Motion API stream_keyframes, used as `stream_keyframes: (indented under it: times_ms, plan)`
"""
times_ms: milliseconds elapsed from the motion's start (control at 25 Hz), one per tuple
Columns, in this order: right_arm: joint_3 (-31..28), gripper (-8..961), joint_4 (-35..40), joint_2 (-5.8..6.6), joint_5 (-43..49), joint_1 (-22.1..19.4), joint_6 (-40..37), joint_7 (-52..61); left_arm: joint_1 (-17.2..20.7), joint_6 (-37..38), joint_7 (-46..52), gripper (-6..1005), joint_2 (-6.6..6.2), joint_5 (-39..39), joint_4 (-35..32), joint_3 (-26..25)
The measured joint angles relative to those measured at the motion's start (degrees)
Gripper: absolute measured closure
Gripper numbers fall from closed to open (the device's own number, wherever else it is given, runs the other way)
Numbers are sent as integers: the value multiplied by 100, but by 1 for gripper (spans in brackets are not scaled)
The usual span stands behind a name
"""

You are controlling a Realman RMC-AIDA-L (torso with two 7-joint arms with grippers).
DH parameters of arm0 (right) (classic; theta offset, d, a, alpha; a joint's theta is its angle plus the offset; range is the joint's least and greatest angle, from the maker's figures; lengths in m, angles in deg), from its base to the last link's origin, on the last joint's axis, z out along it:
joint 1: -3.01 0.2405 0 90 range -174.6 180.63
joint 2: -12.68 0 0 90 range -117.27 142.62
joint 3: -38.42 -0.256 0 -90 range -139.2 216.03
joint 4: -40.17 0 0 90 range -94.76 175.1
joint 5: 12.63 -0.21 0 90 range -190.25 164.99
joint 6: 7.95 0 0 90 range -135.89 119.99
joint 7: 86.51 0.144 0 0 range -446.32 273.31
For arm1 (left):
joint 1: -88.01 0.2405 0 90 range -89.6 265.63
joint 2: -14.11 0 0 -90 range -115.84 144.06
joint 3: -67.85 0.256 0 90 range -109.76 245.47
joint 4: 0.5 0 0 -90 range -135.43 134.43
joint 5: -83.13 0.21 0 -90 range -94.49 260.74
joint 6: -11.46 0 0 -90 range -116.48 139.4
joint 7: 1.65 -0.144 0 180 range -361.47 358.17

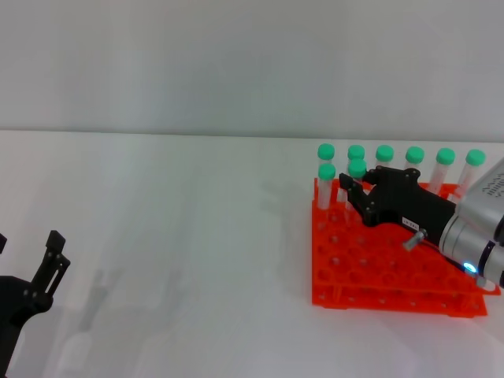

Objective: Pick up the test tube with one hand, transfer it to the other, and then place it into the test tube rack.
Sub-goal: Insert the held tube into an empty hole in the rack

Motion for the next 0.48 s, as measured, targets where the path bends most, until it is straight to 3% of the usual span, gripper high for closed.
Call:
stream_keyframes:
  times_ms: [480]
  plan:
    - [126,641,21,1,43,48,114,-5,5,8,0,132,0,0,-10,-10]
